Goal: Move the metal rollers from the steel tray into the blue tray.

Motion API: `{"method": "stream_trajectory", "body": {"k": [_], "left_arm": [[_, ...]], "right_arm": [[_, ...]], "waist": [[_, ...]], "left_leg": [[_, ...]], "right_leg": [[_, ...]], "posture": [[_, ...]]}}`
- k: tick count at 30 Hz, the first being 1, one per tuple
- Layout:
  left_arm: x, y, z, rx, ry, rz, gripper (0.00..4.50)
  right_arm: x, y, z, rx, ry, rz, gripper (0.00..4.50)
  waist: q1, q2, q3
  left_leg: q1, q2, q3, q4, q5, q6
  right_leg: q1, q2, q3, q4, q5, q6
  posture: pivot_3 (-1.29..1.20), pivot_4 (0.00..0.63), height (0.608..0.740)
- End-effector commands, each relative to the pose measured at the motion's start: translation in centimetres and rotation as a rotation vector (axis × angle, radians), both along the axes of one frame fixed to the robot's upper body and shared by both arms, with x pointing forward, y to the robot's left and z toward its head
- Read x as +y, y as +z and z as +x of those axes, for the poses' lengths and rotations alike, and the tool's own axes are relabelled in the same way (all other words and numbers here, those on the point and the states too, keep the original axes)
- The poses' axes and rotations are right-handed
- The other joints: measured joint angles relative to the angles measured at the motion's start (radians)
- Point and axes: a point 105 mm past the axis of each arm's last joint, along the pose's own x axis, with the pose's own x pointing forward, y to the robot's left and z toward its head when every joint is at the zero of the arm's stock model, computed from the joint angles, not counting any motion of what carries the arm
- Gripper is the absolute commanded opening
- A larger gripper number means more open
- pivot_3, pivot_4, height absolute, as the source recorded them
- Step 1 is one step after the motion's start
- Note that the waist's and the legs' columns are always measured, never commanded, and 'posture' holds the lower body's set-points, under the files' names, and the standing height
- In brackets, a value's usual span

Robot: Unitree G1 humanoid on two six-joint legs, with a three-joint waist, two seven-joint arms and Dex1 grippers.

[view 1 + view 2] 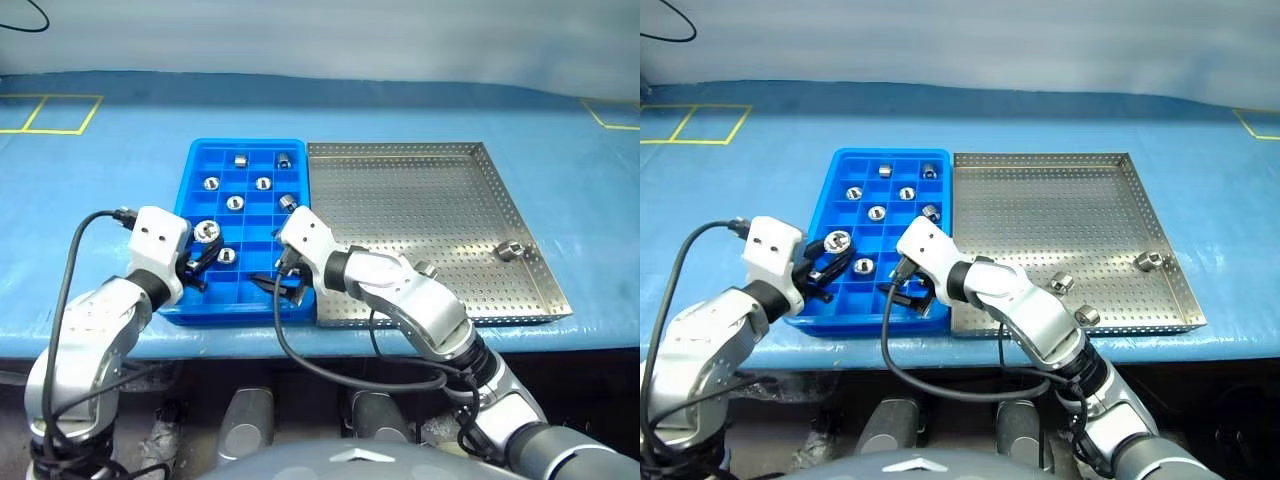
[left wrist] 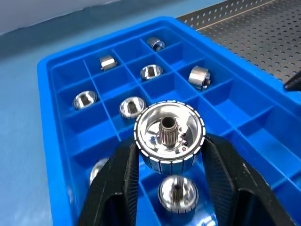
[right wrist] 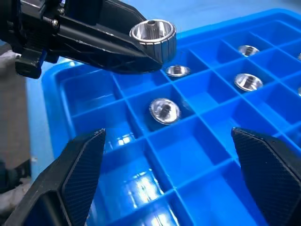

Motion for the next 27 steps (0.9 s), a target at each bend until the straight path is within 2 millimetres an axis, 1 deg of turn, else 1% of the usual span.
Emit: {"method": "stream_trajectory", "body": {"k": [1, 8, 16, 18, 21, 23, 24, 25, 27], "left_arm": [[0.4, 0.2, -1.5, 0.006, 0.054, 0.012, 1.66], [1.0, -1.8, -3.2, 0.138, 0.110, 0.017, 1.66], [2.0, -2.9, -3.6, 0.212, 0.177, 0.005, 1.66], [1.9, -2.8, -3.5, 0.213, 0.174, 0.000, 2.39], [1.5, -2.4, -3.0, 0.195, 0.150, -0.016, 3.31], [0.3, -1.5, -2.3, 0.146, 0.100, -0.060, 3.99], [-0.4, -1.0, -2.0, 0.119, 0.066, -0.083, 4.26], [-1.5, -0.3, -1.6, 0.078, 0.019, -0.121, 4.45], [-3.5, 0.8, -0.8, 0.006, -0.061, -0.213, 4.45]], "right_arm": [[1.4, 0.8, -0.9, -0.040, 0.086, 0.022, 4.50], [1.8, 0.7, -1.3, -0.034, 0.125, 0.025, 4.50], [1.2, 0.2, -1.2, -0.018, 0.098, 0.018, 4.50], [0.9, 0.2, -1.1, -0.014, 0.081, 0.019, 4.50], [0.4, 0.2, -0.8, -0.014, 0.052, 0.021, 4.50], [-0.4, 0.4, -0.5, -0.019, 0.016, 0.024, 4.50], [-0.8, 0.6, -0.3, -0.023, -0.002, 0.025, 4.50], [-1.3, 0.7, -0.1, -0.028, -0.025, 0.025, 4.50], [-2.7, 1.0, 0.5, -0.041, -0.090, 0.019, 4.50]], "waist": [[0.006, 0.000, 0.000], [0.023, 0.000, 0.000], [0.024, 0.000, 0.000], [0.024, 0.000, 0.000], [0.023, -0.001, -0.001], [0.023, 0.000, 0.000], [0.024, -0.001, 0.000], [0.024, -0.001, -0.001], [0.023, -0.001, -0.001]], "left_leg": [[0.000, 0.000, 0.000, 0.000, 0.000, 0.000], [0.000, 0.001, 0.000, -0.001, 0.001, -0.001], [0.000, 0.001, 0.000, -0.002, 0.000, -0.001], [0.000, 0.001, 0.000, -0.003, 0.000, -0.002], [0.001, 0.001, 0.001, -0.005, 0.001, -0.002], [0.001, 0.001, 0.000, -0.006, 0.001, -0.003], [0.000, 0.001, 0.000, -0.006, 0.001, -0.003], [0.000, 0.001, 0.000, -0.006, 0.001, -0.003], [0.000, 0.000, 0.000, -0.006, 0.001, -0.003]], "right_leg": [[0.000, 0.000, 0.000, 0.000, 0.000, 0.000], [-0.001, 0.000, -0.001, 0.000, 0.000, -0.002], [-0.001, 0.000, -0.001, 0.000, 0.000, -0.002], [-0.001, 0.000, -0.001, 0.000, -0.001, -0.003], [-0.002, 0.000, -0.001, 0.000, -0.001, -0.003], [-0.002, 0.000, -0.001, 0.000, -0.001, -0.004], [-0.003, 0.000, -0.001, 0.000, -0.001, -0.004], [-0.003, 0.000, -0.002, 0.000, -0.001, -0.004], [-0.003, 0.000, -0.002, -0.001, -0.001, -0.004]], "posture": [[0.24, 0.150, 0.740], [0.26, 0.150, 0.740], [0.24, 0.150, 0.740], [0.23, 0.150, 0.740], [0.21, 0.150, 0.740], [0.19, 0.150, 0.740], [0.19, 0.150, 0.740], [0.19, 0.150, 0.740], [0.15, 0.150, 0.740]]}}
